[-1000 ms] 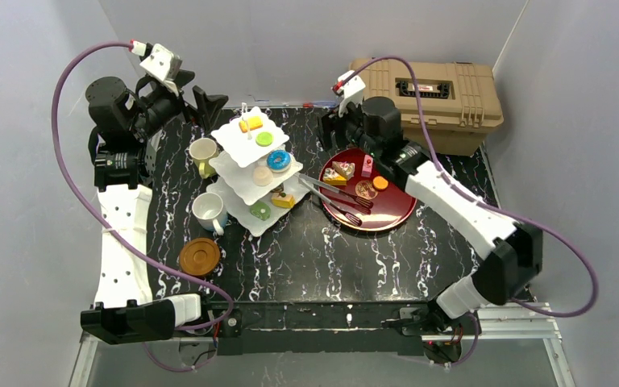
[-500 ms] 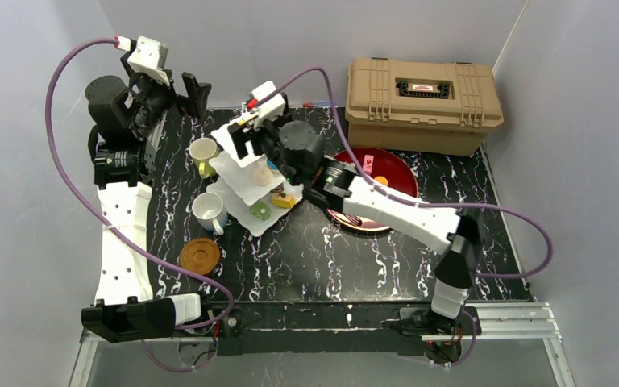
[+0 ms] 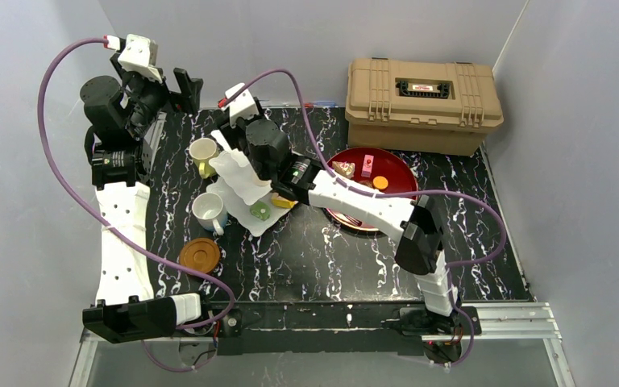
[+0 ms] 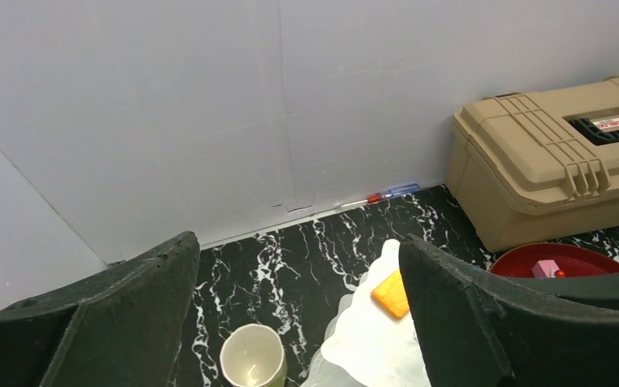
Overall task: Serve the afternoon tea
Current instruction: Adjust the desert table at the center of the board.
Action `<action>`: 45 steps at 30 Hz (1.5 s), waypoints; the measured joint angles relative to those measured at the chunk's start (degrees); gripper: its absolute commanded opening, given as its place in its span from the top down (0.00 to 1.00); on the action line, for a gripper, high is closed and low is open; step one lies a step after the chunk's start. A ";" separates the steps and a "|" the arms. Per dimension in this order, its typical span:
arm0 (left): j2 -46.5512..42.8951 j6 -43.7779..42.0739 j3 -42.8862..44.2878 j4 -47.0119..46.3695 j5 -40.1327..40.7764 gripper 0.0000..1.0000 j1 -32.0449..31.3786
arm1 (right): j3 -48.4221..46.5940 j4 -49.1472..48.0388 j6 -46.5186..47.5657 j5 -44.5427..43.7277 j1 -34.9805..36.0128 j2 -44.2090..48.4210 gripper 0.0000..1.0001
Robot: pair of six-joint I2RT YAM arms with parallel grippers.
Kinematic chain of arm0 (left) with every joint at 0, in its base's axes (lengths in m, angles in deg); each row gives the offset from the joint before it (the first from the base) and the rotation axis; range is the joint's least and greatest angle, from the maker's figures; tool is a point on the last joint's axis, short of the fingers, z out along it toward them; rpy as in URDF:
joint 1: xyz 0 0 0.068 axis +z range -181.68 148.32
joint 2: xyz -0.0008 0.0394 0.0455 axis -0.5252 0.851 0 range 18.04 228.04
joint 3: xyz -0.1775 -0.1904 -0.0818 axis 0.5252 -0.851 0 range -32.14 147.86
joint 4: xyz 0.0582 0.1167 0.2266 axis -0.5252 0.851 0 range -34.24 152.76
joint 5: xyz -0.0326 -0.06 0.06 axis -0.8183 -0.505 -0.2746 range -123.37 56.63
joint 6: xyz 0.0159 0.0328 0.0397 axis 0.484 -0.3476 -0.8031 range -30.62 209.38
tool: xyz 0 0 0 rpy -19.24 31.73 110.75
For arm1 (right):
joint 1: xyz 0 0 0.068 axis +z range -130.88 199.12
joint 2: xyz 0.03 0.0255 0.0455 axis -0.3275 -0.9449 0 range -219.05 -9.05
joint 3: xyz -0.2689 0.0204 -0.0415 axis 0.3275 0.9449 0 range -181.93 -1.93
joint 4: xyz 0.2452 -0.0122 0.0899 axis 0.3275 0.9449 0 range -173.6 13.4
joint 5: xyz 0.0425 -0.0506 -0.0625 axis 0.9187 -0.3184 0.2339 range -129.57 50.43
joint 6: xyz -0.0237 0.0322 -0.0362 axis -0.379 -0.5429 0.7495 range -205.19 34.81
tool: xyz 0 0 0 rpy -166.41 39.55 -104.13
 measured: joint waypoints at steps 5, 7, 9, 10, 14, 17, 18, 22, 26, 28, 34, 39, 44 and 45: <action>0.00 0.50 -0.02 -0.11 -0.02 0.09 0.04 | 0.00 -0.04 0.66 -0.50 -0.26 -0.22 0.62; 0.00 0.76 -0.02 -0.17 -0.02 0.09 0.11 | 0.00 0.00 0.59 0.17 -0.57 -0.22 0.68; 0.00 0.87 -0.02 -0.24 -0.02 0.09 0.15 | 0.02 0.15 0.15 1.88 -1.22 -0.17 0.75; 0.00 0.90 -0.02 -0.28 -0.02 0.09 0.15 | 0.02 0.33 -0.11 2.91 -1.62 -0.07 0.77; 0.00 1.09 -0.02 -0.33 -0.02 0.09 0.26 | 1.01 2.54 -2.89 9.84 -4.90 1.73 0.82; 0.00 1.22 -0.02 -0.33 -0.02 0.09 0.28 | 1.29 4.81 -4.87 15.47 -7.72 3.04 0.87; 0.00 1.27 -0.02 -0.33 -0.04 0.09 0.28 | 1.36 5.53 -5.46 17.25 -8.50 3.37 0.88; 0.00 1.29 -0.02 -0.35 -0.11 0.09 0.28 | 1.42 6.73 -6.84 23.02 -10.95 3.78 0.91; 0.00 1.31 -0.02 -0.35 -0.26 0.09 0.28 | 1.42 6.93 -7.17 27.43 -11.63 3.80 0.91; 0.00 1.38 -0.02 -0.35 -0.31 0.09 0.31 | 1.42 6.95 -7.48 29.57 -11.78 3.85 0.91; 0.00 1.44 -0.02 -0.37 -0.81 0.09 0.31 | 1.99 9.01 -10.86 38.29 -14.53 5.44 0.91; 0.00 1.44 -0.02 -0.42 -1.55 0.10 0.33 | 3.82 9.05 -16.13 46.95 -19.52 6.69 0.91; 0.00 1.49 -0.02 -0.52 -1.81 0.10 0.33 | 3.89 8.63 -20.61 54.97 -23.67 6.75 0.91; 0.00 1.49 -0.02 -0.55 -1.84 0.10 0.35 | 3.89 8.59 -21.35 56.57 -24.15 6.73 0.91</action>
